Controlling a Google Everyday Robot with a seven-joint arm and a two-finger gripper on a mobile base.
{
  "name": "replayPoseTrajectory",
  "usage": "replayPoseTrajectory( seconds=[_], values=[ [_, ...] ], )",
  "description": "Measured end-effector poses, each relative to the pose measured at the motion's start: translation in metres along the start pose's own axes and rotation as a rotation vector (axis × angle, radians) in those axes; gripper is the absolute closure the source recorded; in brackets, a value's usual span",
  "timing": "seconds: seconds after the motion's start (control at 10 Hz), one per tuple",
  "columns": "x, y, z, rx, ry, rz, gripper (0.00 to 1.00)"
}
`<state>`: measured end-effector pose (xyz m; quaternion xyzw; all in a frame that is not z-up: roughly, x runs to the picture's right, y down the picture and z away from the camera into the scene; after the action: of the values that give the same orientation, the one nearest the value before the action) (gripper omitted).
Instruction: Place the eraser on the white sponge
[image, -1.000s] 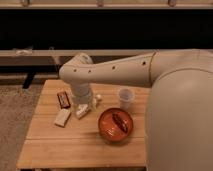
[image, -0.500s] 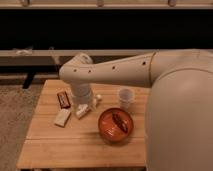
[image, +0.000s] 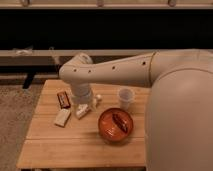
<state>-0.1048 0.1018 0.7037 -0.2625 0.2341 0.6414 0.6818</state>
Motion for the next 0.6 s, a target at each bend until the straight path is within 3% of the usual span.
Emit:
replayPoseTrajectory(
  seconds=[0.1,0.3,0.6],
  values=[
    [-0.003,0.002,-0.001,-0.004,-0.002,-0.009,0.35],
    [-0.029,0.01,-0.005,-0.011,-0.018,-0.046,0.35],
    [-0.081,0.054,-0.013,-0.03,-0.05,-0.129,0.35]
  ],
)
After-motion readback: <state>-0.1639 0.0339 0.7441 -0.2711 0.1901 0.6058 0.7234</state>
